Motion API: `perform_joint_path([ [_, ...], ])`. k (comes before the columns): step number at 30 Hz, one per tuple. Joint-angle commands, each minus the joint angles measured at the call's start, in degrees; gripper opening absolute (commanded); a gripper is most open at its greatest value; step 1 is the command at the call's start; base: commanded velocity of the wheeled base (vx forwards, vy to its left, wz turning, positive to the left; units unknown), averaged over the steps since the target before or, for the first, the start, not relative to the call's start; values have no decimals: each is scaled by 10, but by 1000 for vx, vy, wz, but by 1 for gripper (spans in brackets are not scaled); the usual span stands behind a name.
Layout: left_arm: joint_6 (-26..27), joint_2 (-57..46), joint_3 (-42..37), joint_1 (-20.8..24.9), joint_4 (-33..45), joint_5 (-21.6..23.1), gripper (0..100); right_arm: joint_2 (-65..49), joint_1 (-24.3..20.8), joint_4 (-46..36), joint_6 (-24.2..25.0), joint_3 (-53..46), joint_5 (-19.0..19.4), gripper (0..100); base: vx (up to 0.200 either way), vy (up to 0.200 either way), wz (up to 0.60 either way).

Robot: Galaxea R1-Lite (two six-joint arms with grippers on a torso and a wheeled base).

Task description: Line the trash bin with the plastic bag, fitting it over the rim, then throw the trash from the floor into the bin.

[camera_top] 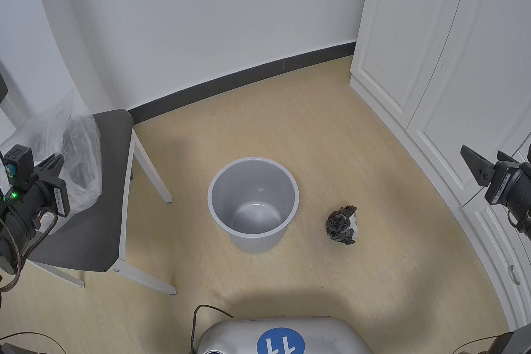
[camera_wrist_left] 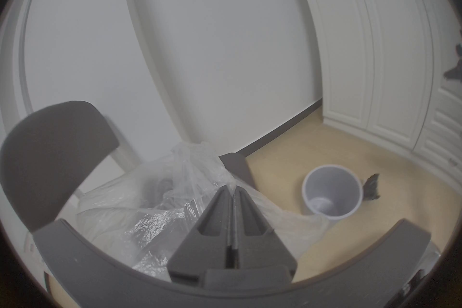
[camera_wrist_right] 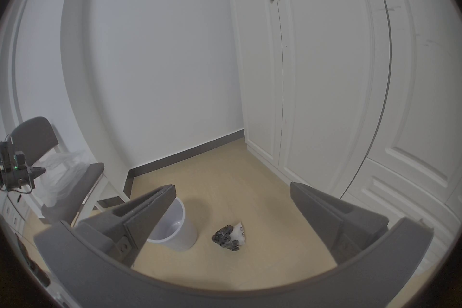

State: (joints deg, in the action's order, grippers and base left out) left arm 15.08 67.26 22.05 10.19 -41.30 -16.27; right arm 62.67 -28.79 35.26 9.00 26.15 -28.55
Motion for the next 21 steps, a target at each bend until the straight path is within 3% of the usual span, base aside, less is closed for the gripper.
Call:
perform_joint_path([
  [1,-28,3,9,20,-5,32,0,46,-32,32,21,-2,2,100,0,0,0],
  [8,-81,-14,5,63,-6,41,0,95,-124,70,36,0,2,100,0,0,0],
  [12,-97,-27,-2,77,-6,54,0,141,-130,102,58,7,7,100,0,0,0],
  [17,-111,-56,-3,121,-5,82,0,165,-125,141,95,9,50,100,0,0,0],
  [21,-124,-92,-15,131,5,97,0,166,-124,140,124,29,53,100,0,0,0],
])
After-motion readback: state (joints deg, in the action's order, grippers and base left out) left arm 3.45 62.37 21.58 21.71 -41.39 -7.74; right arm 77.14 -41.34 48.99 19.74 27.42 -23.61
